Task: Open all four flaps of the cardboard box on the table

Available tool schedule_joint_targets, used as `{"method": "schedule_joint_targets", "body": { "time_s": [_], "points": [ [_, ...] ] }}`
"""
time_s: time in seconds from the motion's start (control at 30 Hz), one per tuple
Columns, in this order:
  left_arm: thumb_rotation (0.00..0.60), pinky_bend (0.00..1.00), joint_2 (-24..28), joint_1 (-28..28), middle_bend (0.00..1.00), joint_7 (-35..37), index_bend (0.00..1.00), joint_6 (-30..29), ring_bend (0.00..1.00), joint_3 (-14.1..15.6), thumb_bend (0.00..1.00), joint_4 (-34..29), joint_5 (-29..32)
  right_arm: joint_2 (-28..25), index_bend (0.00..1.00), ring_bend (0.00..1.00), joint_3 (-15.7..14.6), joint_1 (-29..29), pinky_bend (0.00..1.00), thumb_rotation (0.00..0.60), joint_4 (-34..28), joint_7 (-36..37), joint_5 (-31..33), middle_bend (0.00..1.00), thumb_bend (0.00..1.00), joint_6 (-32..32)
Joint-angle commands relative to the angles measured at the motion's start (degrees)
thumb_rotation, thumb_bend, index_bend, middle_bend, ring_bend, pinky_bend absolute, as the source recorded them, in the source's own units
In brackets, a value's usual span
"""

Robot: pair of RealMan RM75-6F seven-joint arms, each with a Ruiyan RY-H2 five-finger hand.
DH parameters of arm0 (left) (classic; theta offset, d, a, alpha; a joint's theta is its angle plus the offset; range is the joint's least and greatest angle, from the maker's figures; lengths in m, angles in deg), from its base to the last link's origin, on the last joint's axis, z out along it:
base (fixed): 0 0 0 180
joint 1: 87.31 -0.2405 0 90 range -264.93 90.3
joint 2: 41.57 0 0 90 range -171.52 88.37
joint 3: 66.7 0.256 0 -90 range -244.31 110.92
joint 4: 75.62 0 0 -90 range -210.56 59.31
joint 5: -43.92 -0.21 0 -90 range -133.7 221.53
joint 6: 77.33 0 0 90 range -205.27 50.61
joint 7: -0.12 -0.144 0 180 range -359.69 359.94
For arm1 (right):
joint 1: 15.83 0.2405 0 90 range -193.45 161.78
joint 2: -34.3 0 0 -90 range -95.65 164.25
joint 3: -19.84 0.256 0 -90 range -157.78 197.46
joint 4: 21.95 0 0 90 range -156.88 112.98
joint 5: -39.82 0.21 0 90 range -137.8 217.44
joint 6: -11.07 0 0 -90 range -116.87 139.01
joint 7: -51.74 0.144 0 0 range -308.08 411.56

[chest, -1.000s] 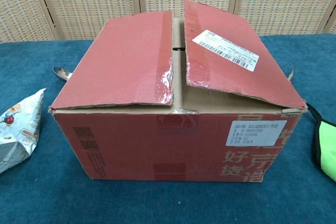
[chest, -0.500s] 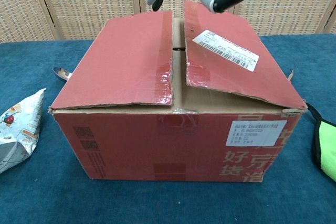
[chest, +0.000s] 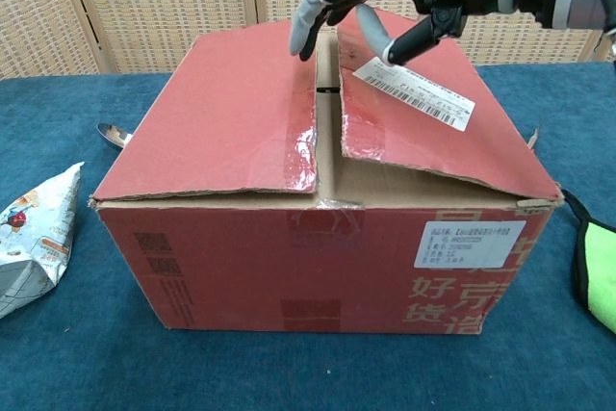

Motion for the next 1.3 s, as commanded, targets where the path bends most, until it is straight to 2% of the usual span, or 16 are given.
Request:
{"method": "schedule_joint_targets", "body": {
  "time_s": [0.03,0.17,0.33,0.53,0.83,1.3],
  "points": [
    [0.600,0.00,-0.03,0.00,0.00,0.19,0.01,0.04,0.00,0.03,0.01,0.00,0.02,0.04,0.30,0.02,-0.27,0.01,0.11,0.600,0.32,-0.29,0.22,0.32,0.98,-0.07],
    [0.600,0.00,0.04,0.02,0.00,0.53,0.01,0.16,0.00,0.13,0.01,-0.05,-0.03,0.10,0.33,0.03,-0.74,-0.19,0.11,0.600,0.82,-0.31,0.64,0.38,0.98,-0.51],
    [0.600,0.00,0.47,0.01,0.00,1.40,0.01,0.39,0.00,0.44,0.01,-0.40,-0.45,0.24,0.41,0.09,-1.19,-0.50,0.11,0.600,1.70,-0.36,0.75,0.48,0.98,-1.63],
    [0.600,0.00,0.96,-0.06,0.00,1.98,0.01,0.42,0.00,0.71,0.01,-0.63,-0.80,-0.36,0.46,0.14,-1.69,-0.53,0.11,0.600,2.46,0.06,0.40,0.56,0.98,-2.83],
    [0.600,0.00,0.84,0.40,0.00,2.06,0.01,1.00,0.00,0.83,0.01,-0.77,-1.12,-4.50,0.47,0.16,-0.40,-1.02,0.11,0.600,1.11,-0.03,1.25,0.58,0.98,-5.37],
    [0.600,0.00,0.39,0.73,0.00,2.51,0.01,1.47,0.00,0.88,0.01,-0.31,-0.96,-11.89,0.47,0.18,0.91,-2.74,0.11,0.600,0.08,-2.48,5.08,0.58,0.98,-5.51]
  ]
}}
